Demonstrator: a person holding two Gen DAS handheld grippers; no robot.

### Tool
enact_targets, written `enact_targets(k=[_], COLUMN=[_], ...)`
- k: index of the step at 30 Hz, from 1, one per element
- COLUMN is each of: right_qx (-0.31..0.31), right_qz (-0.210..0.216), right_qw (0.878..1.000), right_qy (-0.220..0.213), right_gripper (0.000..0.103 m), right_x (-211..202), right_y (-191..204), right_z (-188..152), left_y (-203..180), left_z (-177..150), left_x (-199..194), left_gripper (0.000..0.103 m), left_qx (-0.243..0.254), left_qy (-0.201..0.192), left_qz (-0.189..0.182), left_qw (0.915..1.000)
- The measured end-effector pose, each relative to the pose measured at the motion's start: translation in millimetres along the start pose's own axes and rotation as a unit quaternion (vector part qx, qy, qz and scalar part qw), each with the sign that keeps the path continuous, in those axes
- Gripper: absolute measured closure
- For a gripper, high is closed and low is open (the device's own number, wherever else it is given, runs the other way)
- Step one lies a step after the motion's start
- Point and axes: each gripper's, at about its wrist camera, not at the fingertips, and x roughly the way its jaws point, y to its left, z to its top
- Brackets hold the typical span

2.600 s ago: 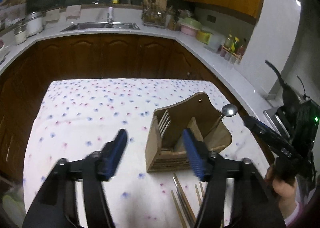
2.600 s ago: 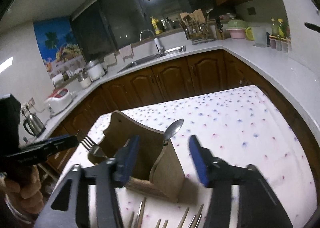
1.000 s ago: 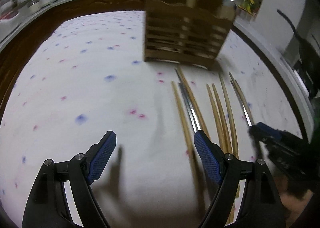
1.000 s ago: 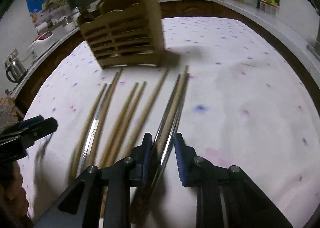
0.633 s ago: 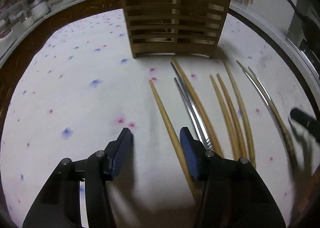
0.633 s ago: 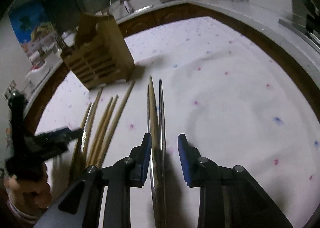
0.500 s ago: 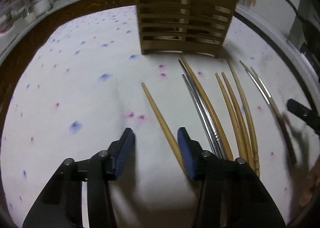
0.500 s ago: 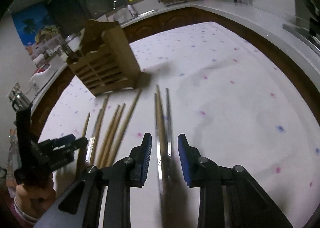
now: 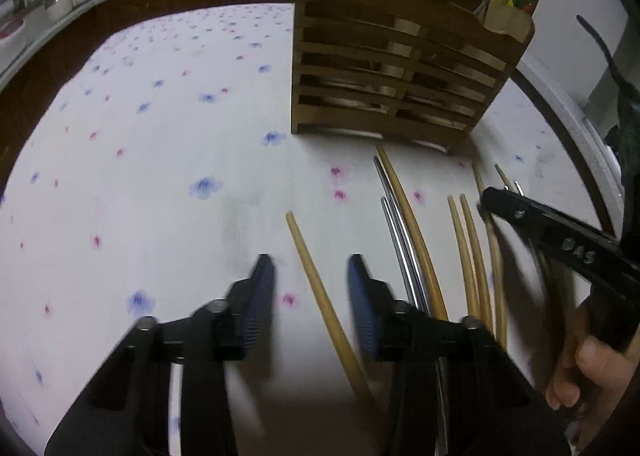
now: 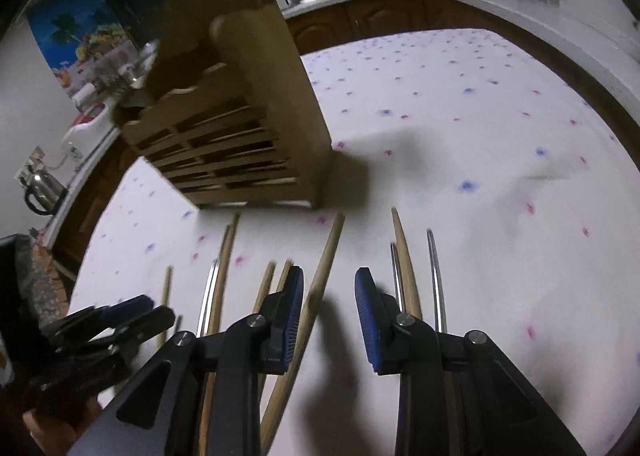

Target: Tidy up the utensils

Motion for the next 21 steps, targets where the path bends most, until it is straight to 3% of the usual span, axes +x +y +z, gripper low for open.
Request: enact_targets(k=[2, 5, 8, 14, 21], right_qx=[-0.022, -0.053, -0.082, -0.020, 0.011], right_qz=[-0.016, -0.050, -0.079, -0.012, 0.057], right_qw=[1.000, 0.997, 0.993, 1.000, 0.996], right_qy=[-0.004, -0.007, -0.015, -0.021, -0.074], right_gripper=[0.074, 0.076, 0.091, 0.098, 0.098], right_x=[7.6, 13.7, 14.2, -9.6, -77.9], right_y=[6.6, 18.5, 26.0, 6.9, 4.8], right_z=[2.8, 5.5, 2.8, -1.0, -10.2], left_y=[-4.5, -12.9, -9.0, 14.3, 35.8], left_z=[1.3, -0.3, 0.4, -1.8, -9.5], left_x=[3.2, 4.9, 2.3, -13.3, -75.8], left_gripper=[0.092, 0.095, 0.098, 0.098, 0.098], left_qx=[0.013, 0.034, 0.027, -0.016, -0.052], left_qy=[-0.009, -0.024, -0.025, -0.025, -0.076], left_qz=[0.013, 0.021, 0.006, -0.038, -0.100], left_qw=[0.9998, 0.9989, 0.9993, 0.9988, 0.9906])
